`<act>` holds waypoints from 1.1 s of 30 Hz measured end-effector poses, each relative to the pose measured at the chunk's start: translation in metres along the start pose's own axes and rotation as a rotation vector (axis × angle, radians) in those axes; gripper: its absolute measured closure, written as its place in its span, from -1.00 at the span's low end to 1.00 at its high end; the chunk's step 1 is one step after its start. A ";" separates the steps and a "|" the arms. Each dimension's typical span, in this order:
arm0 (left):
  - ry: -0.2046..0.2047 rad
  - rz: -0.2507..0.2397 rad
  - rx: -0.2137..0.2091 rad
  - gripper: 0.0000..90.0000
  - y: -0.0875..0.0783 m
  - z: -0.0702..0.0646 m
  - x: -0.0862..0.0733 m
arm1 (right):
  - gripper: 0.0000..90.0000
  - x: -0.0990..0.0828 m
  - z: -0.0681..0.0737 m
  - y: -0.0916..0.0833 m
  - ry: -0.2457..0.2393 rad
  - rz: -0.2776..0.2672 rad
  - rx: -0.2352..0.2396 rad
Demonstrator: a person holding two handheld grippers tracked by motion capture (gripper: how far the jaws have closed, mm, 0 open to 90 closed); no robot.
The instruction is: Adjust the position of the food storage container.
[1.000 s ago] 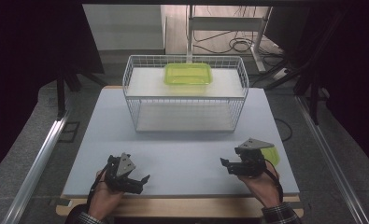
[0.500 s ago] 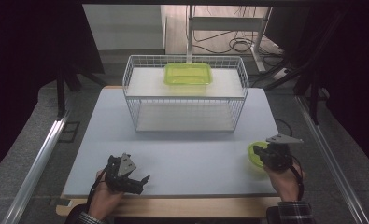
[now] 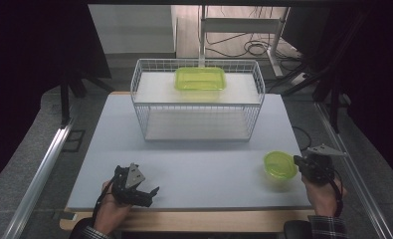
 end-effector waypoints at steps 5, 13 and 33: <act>-0.001 0.000 -0.001 -1.00 0.000 0.000 0.000 | 0.97 -0.009 -0.009 0.000 0.010 0.019 -0.029; 0.000 0.000 0.001 -1.00 0.001 -0.001 0.000 | 0.97 -0.017 -0.006 0.009 0.006 0.055 -0.004; 0.010 0.006 0.005 -1.00 0.002 -0.002 0.000 | 0.97 -0.005 0.046 0.023 -0.025 0.049 0.150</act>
Point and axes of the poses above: each handheld gripper's, and its own axes: y roughly forward along the jaws, x roughly out of its top, z roughly to its left, the point moved 7 cm from there along y, roughly forward along the jaws, and after that the axes turned 7 degrees about -y, right-handed, at the moved point
